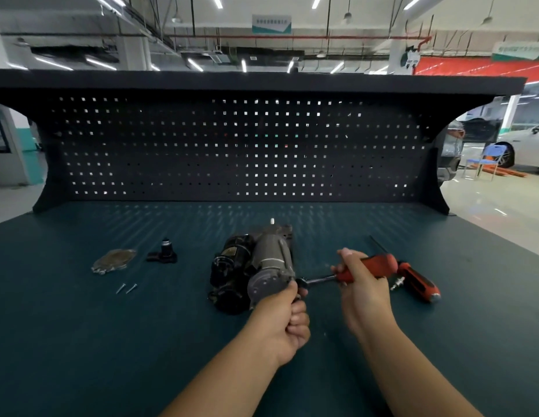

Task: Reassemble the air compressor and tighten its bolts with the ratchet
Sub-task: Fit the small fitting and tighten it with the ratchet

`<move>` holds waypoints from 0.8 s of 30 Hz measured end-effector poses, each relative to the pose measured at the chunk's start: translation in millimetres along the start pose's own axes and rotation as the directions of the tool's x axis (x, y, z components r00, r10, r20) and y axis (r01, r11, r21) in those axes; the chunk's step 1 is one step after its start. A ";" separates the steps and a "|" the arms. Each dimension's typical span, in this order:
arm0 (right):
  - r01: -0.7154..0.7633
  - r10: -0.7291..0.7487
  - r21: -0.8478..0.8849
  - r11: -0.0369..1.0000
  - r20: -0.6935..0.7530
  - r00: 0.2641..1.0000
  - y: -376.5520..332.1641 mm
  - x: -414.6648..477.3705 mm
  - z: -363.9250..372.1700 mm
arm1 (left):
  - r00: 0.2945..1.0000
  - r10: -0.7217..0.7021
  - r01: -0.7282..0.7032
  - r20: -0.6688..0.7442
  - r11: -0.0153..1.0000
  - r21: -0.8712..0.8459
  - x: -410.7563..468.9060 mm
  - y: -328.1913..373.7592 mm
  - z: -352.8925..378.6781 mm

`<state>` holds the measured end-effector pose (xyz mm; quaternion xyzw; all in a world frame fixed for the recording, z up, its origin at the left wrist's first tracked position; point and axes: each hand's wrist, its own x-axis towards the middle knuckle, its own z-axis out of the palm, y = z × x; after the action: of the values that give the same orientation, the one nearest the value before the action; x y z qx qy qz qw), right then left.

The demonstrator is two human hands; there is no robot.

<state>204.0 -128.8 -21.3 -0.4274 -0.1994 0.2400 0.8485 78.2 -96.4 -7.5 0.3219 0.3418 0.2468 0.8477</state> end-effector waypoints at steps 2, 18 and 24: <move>0.115 -0.098 -0.131 0.985 0.128 0.987 -11.1 7.8 12.7 | 1.000 -0.018 0.018 0.003 0.999 -0.039 4.6 4.6 -2.2; -0.233 0.508 -0.771 0.592 0.134 0.851 13.9 91.3 68.3 | 0.996 -0.079 0.082 0.044 0.995 -0.052 21.6 16.3 -6.1; -0.242 0.522 -0.736 0.632 0.173 0.835 17.7 87.7 62.3 | 0.998 -0.057 0.060 0.040 0.995 -0.073 21.8 16.2 -9.0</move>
<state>236.6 -29.7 10.5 -0.6897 -0.3329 0.4021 0.5018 82.3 -68.2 -10.2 0.2846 0.3256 0.2282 0.8723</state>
